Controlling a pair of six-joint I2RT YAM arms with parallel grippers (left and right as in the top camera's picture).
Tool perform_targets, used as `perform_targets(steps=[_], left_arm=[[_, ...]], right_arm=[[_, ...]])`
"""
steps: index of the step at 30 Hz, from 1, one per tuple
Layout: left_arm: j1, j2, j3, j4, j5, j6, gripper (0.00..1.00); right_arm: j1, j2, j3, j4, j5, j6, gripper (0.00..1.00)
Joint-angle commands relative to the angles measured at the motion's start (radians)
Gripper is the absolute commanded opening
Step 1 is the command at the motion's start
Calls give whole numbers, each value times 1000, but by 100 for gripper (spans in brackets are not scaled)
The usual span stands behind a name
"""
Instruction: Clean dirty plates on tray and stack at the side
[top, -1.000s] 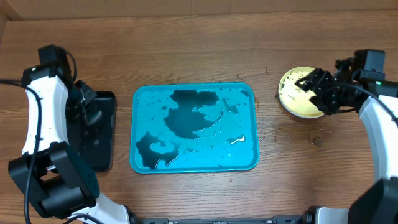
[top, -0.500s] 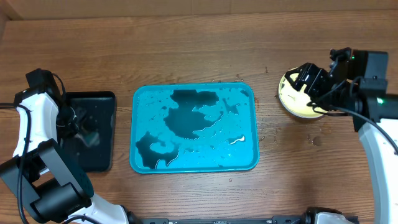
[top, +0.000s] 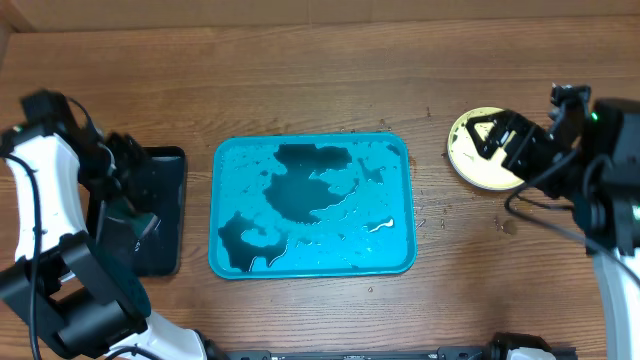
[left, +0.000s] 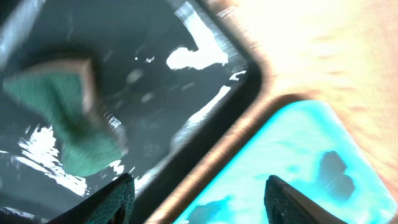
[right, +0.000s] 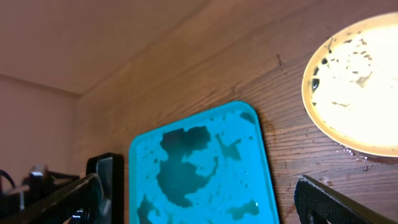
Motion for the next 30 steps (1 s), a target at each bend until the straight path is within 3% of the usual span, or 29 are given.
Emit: perform_targets(steps=[1,5,6,11,18,30], left_arm=[[-7,-85,117,-41,100,91,70],[-24,-204,103,-55,84,126,81],[-33,-235,91,-55,81,127,99],[-120,-445,-73,13,58,132,100],[-264,-809,-457,291,-94,29,100],[-265,-817,-516,309,-118,27,100]], right_arm=[[3,-131,35,-46,63,-8,100],[3,-243,34,-157,166,-7,100],[3,-274,34,-192,190,-7,100],[3,-383,32,-311,286,-7,100],[3,-400,32,-309,404,-7,100],[3,-385,32,-225,467,-7,100]])
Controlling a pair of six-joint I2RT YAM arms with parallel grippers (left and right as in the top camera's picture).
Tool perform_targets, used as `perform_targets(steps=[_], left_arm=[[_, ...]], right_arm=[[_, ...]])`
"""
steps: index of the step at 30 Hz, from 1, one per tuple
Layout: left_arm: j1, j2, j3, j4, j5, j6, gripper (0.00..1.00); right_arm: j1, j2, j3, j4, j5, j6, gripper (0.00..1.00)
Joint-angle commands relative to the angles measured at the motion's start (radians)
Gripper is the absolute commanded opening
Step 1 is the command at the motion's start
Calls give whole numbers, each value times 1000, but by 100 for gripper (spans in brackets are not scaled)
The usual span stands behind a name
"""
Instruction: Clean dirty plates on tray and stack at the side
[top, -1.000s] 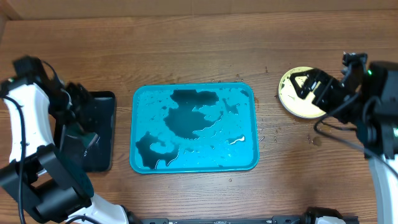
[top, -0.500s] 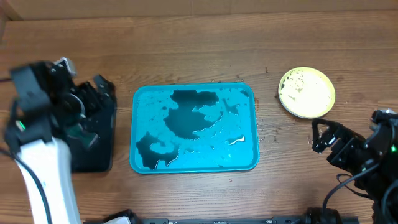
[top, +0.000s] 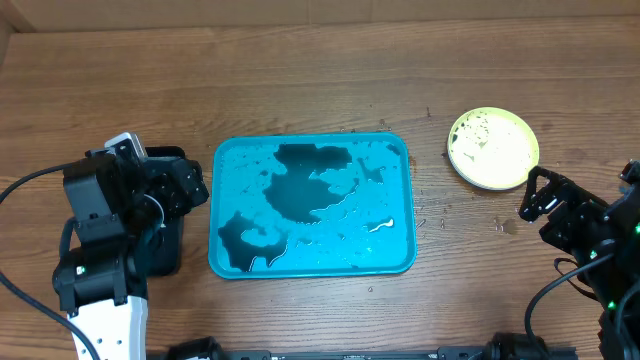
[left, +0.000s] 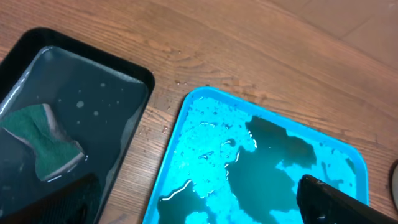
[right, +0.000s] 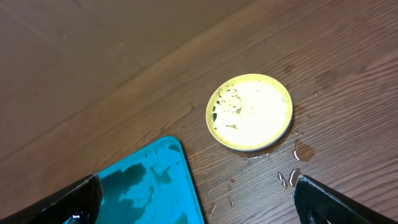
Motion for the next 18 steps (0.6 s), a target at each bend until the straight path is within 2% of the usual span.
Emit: perform_targets(steps=[1,18], left_arm=[[-3,22,-11,4,-19,-17,100],[-3,182,-11,4,-19,-17,100]], right_arm=[[3,-2,20,7,22,-7,100],[3,-2,20,6,22,-7,100]])
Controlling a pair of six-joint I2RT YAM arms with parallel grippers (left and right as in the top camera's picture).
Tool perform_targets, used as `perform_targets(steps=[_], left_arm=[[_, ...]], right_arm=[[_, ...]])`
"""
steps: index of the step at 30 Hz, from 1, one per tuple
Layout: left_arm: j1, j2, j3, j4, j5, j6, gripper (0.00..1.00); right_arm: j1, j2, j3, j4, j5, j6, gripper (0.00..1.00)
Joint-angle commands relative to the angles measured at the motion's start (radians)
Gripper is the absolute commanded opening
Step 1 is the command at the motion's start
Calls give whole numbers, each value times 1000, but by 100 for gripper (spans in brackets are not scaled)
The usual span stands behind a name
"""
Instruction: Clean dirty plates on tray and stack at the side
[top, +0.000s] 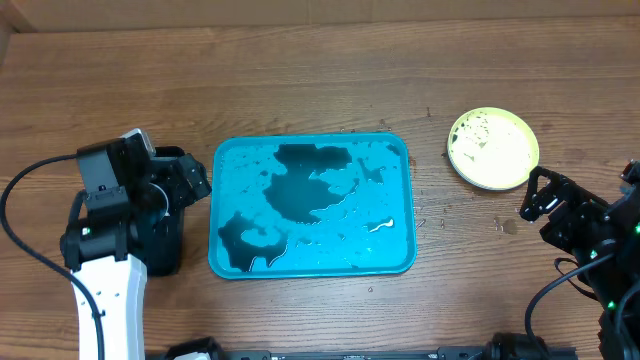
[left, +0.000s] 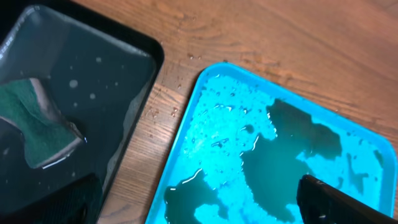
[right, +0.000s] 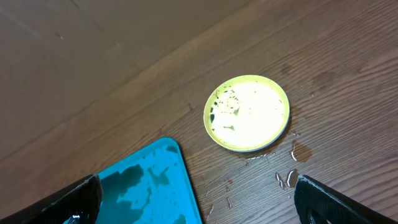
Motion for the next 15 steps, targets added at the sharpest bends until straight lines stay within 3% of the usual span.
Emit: perform_targets(steps=[1,15], left_arm=[[-3,38,-10,4,-11,-17,100],[-3,196,-10,4,-11,-17,100]], right_arm=[[4,-2,20,6,13,-7,100],[4,-3,20,6,13,-7,100]])
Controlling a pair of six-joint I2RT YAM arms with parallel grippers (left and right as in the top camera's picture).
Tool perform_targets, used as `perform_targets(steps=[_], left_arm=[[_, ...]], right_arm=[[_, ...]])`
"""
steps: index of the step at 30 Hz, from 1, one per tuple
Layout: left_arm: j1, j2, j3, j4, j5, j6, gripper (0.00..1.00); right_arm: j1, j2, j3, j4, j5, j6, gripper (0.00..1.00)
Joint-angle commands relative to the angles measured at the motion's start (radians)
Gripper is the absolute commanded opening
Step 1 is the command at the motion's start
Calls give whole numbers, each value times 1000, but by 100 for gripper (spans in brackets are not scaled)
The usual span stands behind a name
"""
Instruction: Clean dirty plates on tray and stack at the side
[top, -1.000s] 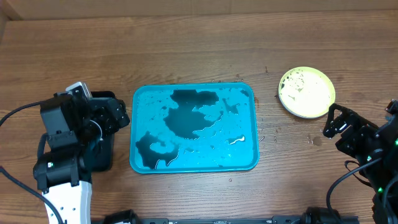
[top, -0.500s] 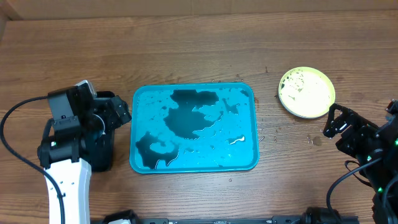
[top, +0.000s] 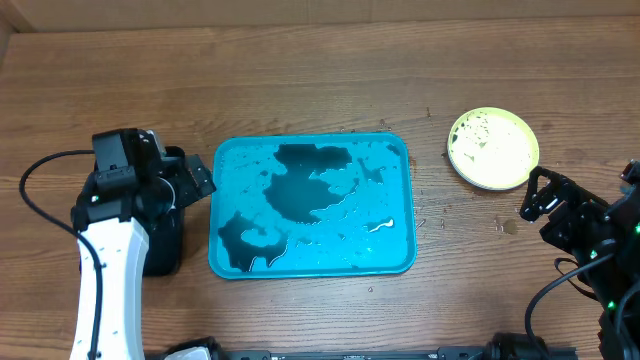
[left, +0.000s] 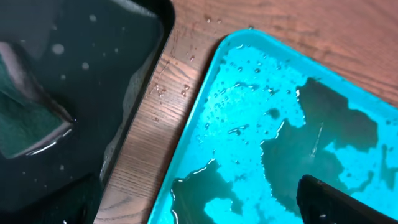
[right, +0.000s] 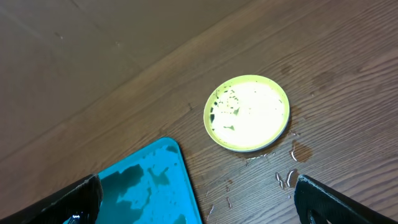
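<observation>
The blue tray (top: 310, 205) lies mid-table, wet with dark puddles and bare of plates; it also fills the left wrist view (left: 280, 124). A pale yellow plate (top: 493, 148) with dark specks rests on the wood to the right, also in the right wrist view (right: 247, 113). My left gripper (top: 197, 178) hangs open over the gap between the black tub and the tray's left edge, holding nothing (left: 199, 205). My right gripper (top: 545, 205) is open and empty (right: 199, 199), nearer the front than the plate and apart from it.
A black tub (left: 155, 37) of water stands left of the tray with a green sponge (left: 25, 118) lying in it. Water drops (right: 287, 179) spot the wood between plate and tray. A cable loops beside the left arm (top: 110, 260).
My left gripper has shifted a little towards the tray, so less of the tub and sponge shows in its view. The right arm, plate and tray are unmoved.
At first my left gripper was low in the black tub beside the sponge and my right gripper hovered at the yellow plate. Then both were drawn back, open and empty, sponge left in the tub, plate on the table. Since then the left has moved towards the tray.
</observation>
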Motion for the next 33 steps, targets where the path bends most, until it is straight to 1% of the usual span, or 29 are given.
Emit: perform_targets(steps=[1,5,10,14,17,21,23,24,27,30,33], left_arm=[[-3,39,-10,4,-11,-17,100],[-3,74,-10,4,-11,-17,99],[-3,103,-10,4,-11,-17,100],[-3,109,-10,4,-11,-17,100],[-3,109,-10,4,-11,-17,100],[-3,109,-10,4,-11,-17,100],[-3,109,-10,4,-11,-17,100],[-3,109,-10,4,-11,-17,100],[-3,109,-10,4,-11,-17,100],[-3,109,-10,4,-11,-17,100],[-3,109,-10,4,-11,-17,100]], right_arm=[[3,-3,20,6,13,-7,100],[3,-7,20,5,13,-7,100],[3,-46,20,-61,67,-22,100],[3,-108,-12,-11,70,-22,100],[4,-160,-96,83,69,-22,100],[37,-238,-286,269,63,-21,100],[79,-286,-395,398,62,-22,100],[120,-334,-490,515,62,-22,100],[157,-421,-644,682,60,-21,100],[159,-491,-769,801,50,-21,100],[159,-536,-857,884,50,-21,100]])
